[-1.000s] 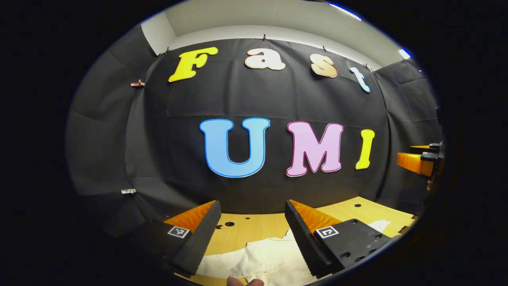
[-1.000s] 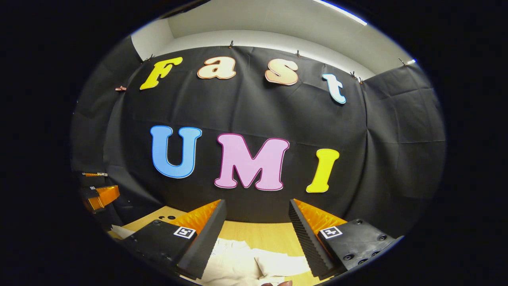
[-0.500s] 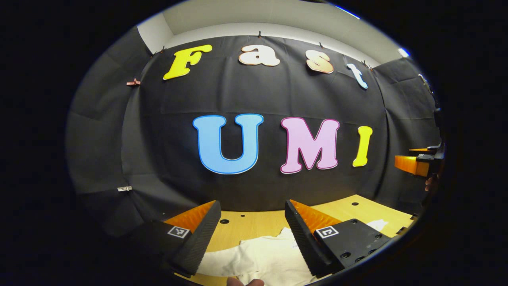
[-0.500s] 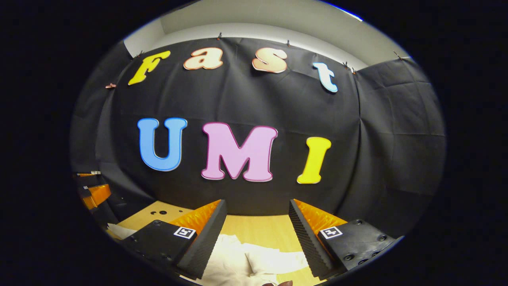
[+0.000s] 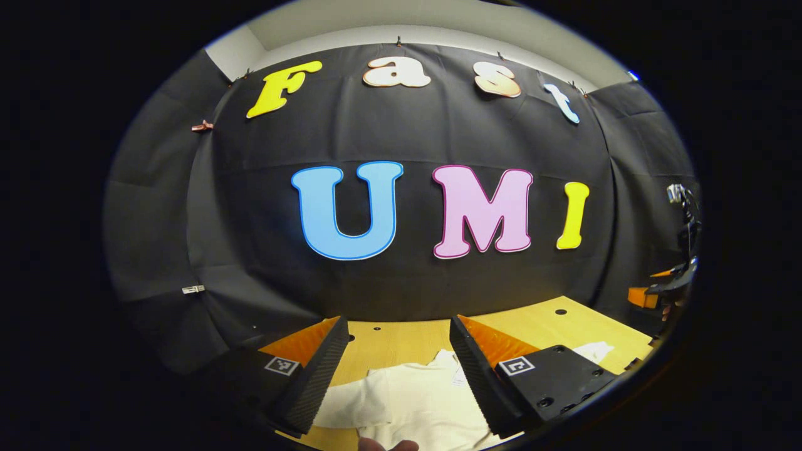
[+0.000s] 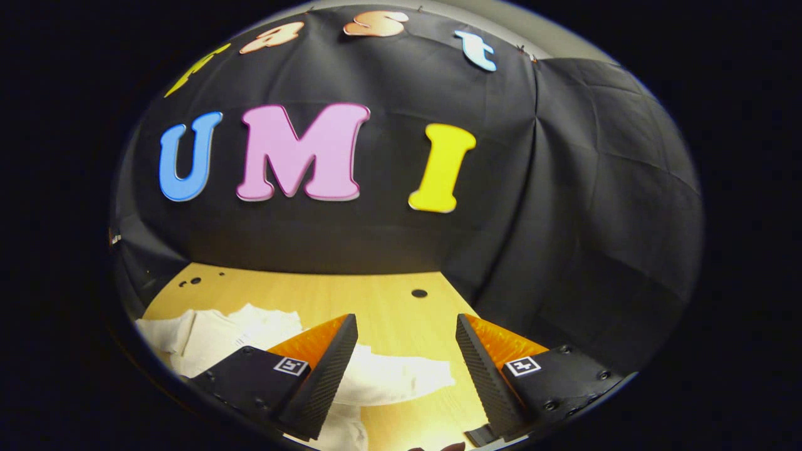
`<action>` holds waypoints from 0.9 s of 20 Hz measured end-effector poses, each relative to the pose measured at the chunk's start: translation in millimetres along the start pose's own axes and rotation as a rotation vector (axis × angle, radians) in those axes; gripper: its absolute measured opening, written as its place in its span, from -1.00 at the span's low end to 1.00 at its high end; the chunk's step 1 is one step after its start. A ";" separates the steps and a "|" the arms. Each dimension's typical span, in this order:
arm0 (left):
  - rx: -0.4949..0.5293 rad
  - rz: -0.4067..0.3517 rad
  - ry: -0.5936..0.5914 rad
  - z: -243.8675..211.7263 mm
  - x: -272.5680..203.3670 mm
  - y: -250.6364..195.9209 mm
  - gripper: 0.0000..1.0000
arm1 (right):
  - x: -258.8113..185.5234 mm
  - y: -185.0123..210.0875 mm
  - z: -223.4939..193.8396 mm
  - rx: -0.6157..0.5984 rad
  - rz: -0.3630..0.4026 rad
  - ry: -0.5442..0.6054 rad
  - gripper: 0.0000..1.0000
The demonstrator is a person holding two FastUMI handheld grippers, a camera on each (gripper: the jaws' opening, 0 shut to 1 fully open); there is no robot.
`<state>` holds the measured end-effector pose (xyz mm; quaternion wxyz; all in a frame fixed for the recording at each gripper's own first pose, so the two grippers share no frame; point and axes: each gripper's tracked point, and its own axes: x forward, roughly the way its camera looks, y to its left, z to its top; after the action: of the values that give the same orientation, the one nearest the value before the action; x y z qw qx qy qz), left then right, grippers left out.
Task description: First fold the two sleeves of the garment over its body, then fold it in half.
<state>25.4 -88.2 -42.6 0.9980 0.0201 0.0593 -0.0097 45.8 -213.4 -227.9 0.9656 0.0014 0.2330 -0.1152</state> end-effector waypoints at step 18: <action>0.070 0.049 0.133 -31.7 15.8 -71.3 0.97 | 148.1 -55.9 -214.9 0.086 0.031 0.461 0.96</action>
<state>35.8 -158.3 -78.7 0.9905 0.0569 0.1245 0.0142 64.8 -288.6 -483.2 0.8877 0.0722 0.4421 -0.1067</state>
